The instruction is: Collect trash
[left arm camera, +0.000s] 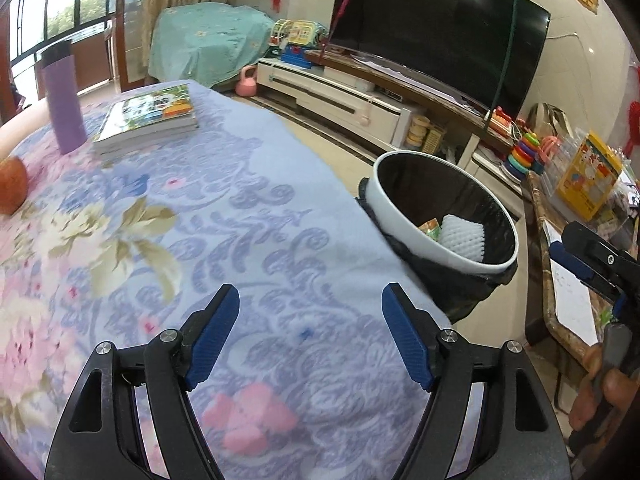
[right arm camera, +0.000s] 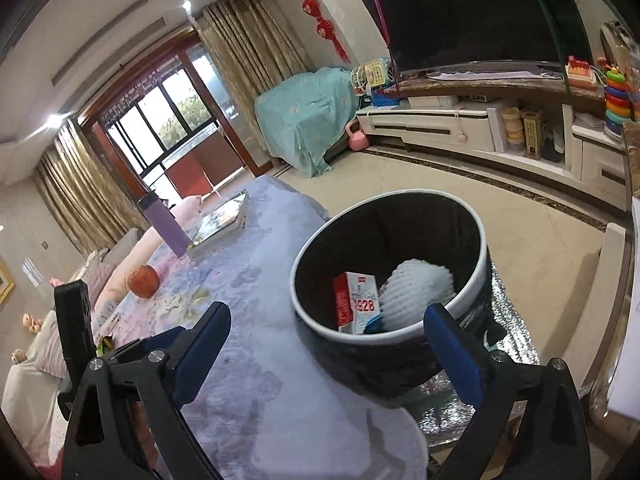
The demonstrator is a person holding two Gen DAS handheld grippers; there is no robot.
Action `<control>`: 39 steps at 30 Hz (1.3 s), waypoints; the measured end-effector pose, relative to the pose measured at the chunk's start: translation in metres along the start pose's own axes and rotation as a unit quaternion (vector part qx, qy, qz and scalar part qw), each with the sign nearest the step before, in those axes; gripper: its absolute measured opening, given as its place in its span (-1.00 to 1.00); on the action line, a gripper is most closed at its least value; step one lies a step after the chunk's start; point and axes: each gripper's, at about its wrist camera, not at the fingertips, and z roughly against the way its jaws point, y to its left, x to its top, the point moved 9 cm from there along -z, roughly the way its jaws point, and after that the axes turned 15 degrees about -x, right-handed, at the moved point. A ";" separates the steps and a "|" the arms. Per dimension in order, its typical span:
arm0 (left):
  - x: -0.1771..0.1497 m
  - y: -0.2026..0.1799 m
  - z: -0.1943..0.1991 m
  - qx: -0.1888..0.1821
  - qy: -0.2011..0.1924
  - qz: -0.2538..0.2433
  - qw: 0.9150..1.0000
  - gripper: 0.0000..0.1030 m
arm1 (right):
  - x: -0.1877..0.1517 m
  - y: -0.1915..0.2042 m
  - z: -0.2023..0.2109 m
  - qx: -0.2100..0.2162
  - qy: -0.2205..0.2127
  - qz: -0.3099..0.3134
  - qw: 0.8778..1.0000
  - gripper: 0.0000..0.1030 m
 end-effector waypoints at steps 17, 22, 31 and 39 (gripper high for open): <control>-0.015 -0.002 0.036 0.008 -0.028 -0.005 1.000 0.54 | -0.027 0.019 0.019 0.006 -0.002 -0.006 1.000 0.95; -0.019 -0.005 0.045 0.011 -0.036 -0.010 0.999 0.56 | -0.032 0.026 0.023 0.007 -0.003 -0.003 1.000 0.96; -0.025 -0.006 0.066 0.016 -0.056 -0.012 0.998 0.63 | -0.039 0.037 0.037 0.007 -0.014 0.005 1.000 0.96; -0.032 -0.004 0.091 0.030 -0.095 -0.018 0.995 0.80 | -0.046 0.046 0.047 -0.004 -0.031 0.020 0.999 0.98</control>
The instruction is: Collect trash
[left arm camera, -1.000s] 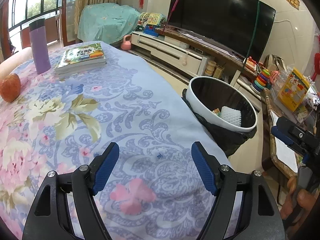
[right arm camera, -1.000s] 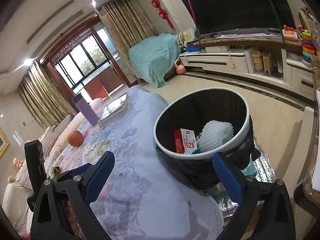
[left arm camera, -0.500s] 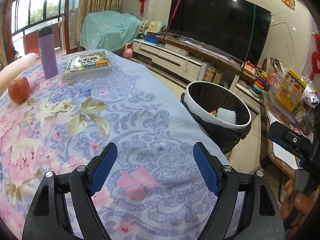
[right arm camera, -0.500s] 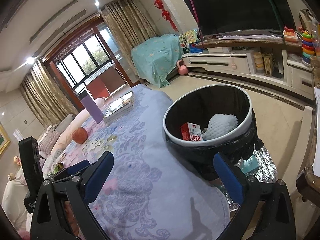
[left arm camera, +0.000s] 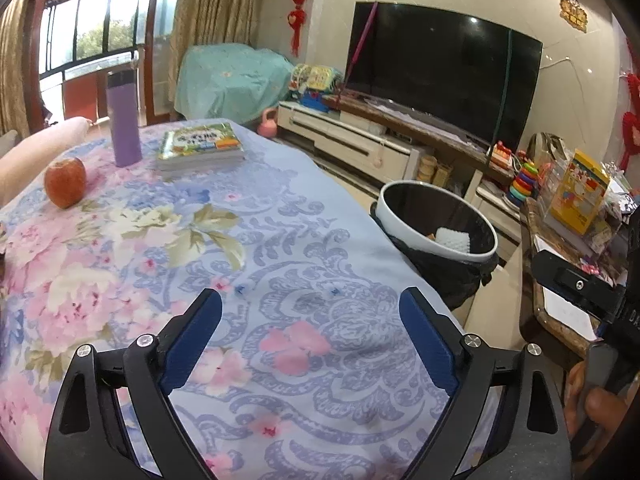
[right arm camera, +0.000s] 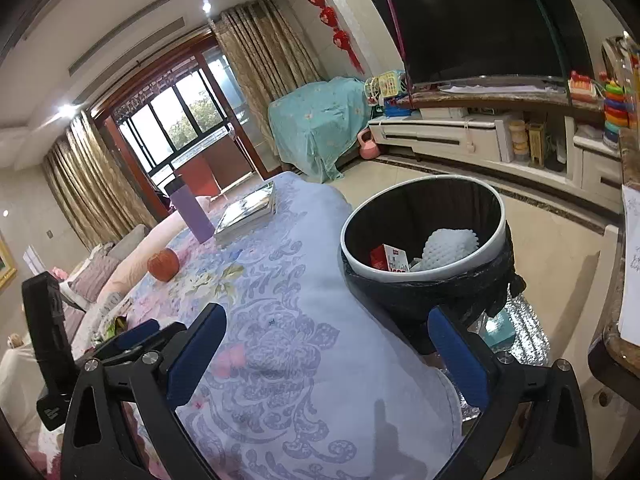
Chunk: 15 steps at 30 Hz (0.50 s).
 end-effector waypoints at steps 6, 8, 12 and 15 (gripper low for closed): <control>0.024 -0.005 0.032 0.017 -0.067 -0.022 0.997 0.94 | 0.030 0.020 0.030 -0.015 -0.071 0.044 0.996 0.98; 0.033 -0.006 0.045 0.032 -0.101 -0.030 0.994 1.00 | 0.045 0.026 0.047 -0.024 -0.120 0.054 0.991 1.00; 0.035 -0.006 0.052 0.058 -0.130 -0.048 0.989 1.00 | 0.058 0.029 0.064 -0.050 -0.193 0.056 0.978 1.00; 0.025 -0.003 0.049 0.072 -0.129 -0.054 0.988 1.00 | 0.049 0.025 0.053 -0.067 -0.195 0.051 0.977 1.00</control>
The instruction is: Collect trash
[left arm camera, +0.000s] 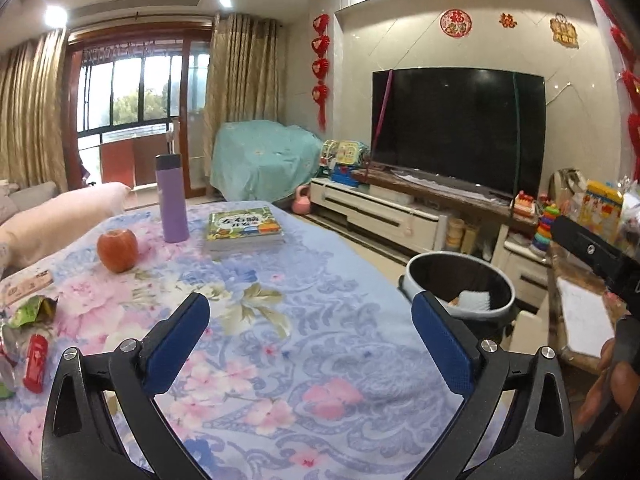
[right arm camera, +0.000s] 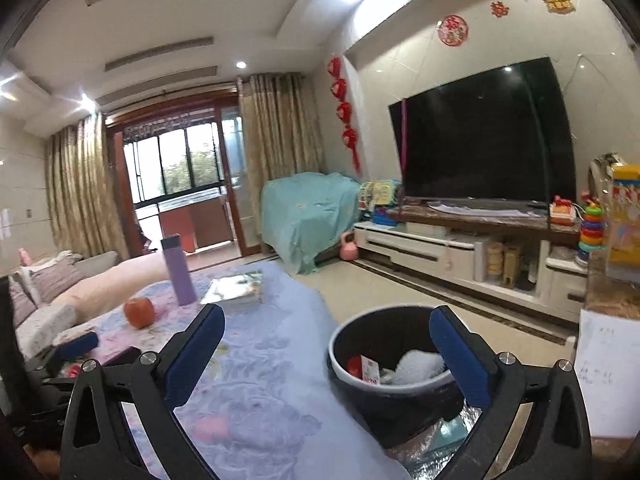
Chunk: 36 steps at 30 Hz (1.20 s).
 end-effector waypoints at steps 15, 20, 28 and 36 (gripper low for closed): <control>-0.032 0.003 0.003 0.039 -0.001 0.001 0.999 1.00 | -0.050 -0.016 -0.007 -0.044 0.013 0.011 0.999 1.00; -0.033 0.003 0.013 0.054 -0.009 -0.005 0.999 1.00 | -0.052 -0.018 -0.003 -0.050 0.011 0.014 0.999 1.00; -0.033 0.002 0.023 0.059 -0.013 -0.012 0.998 1.00 | -0.056 -0.012 0.001 -0.047 0.012 0.020 0.999 1.00; -0.032 0.003 0.028 0.065 -0.016 -0.013 0.998 1.00 | -0.052 -0.008 0.007 -0.041 0.002 0.018 0.999 1.00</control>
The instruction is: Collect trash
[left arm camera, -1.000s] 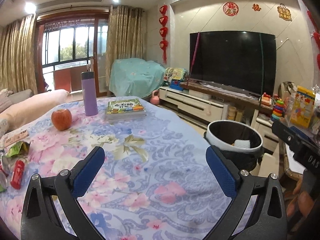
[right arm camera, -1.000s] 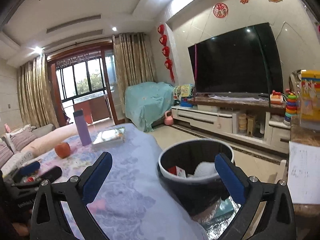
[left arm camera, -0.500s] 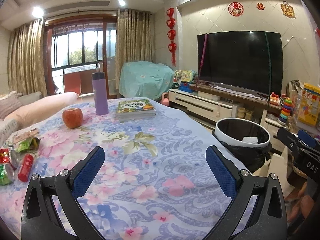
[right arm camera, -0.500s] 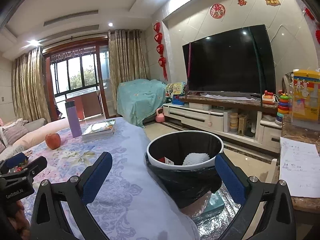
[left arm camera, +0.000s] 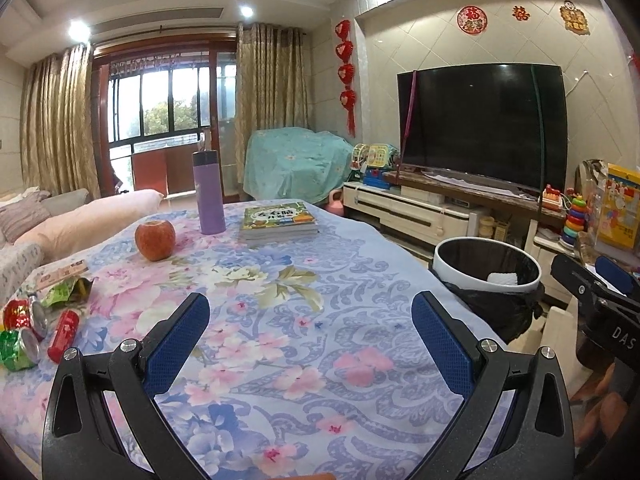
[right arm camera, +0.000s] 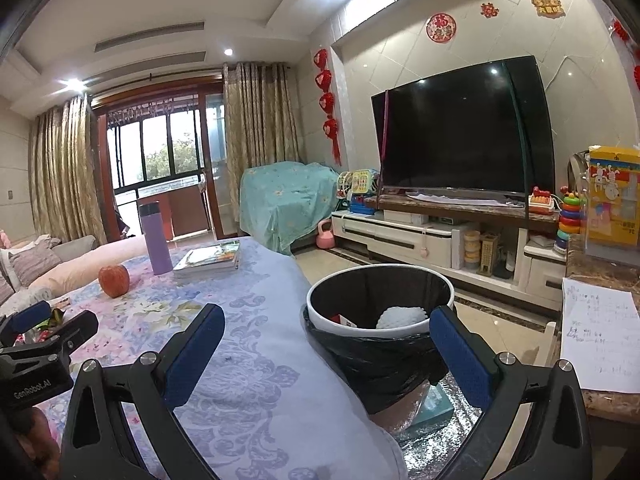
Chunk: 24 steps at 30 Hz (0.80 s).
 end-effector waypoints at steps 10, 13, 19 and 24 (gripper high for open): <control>0.001 -0.001 0.005 -0.002 -0.005 0.000 1.000 1.00 | -0.001 0.007 0.004 0.007 -0.003 0.004 1.000 1.00; 0.001 -0.001 0.005 0.002 -0.006 -0.004 1.000 1.00 | -0.001 0.007 0.003 0.008 -0.003 0.001 1.000 1.00; 0.002 -0.003 0.007 0.000 -0.008 -0.009 1.000 1.00 | -0.003 0.007 0.004 0.010 -0.001 -0.001 1.000 1.00; 0.003 -0.005 0.006 -0.002 -0.006 -0.010 1.000 1.00 | -0.003 0.009 0.005 0.012 -0.001 -0.001 1.000 1.00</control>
